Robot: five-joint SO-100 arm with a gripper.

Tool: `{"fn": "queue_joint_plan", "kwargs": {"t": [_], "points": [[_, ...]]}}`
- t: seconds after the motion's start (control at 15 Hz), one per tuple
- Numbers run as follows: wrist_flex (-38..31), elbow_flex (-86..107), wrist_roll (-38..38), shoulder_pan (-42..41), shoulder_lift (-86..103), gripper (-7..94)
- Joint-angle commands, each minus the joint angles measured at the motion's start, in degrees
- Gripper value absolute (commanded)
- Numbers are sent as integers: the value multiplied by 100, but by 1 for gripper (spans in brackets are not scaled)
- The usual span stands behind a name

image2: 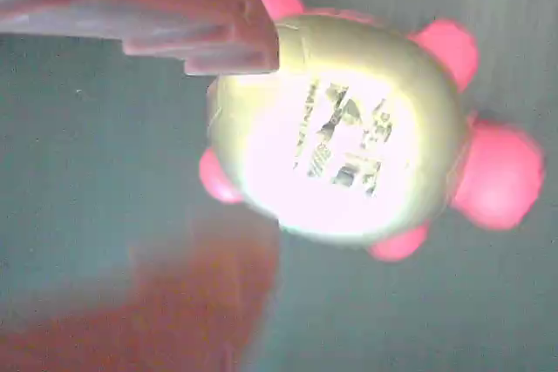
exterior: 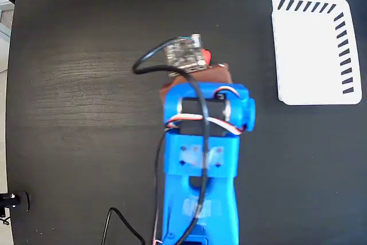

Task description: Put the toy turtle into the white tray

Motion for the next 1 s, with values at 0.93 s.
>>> {"fn": "queue_joint_plan", "kwargs": {"t": [0.93], "points": [[-1389,1283,765,-668,-185,54]]}}
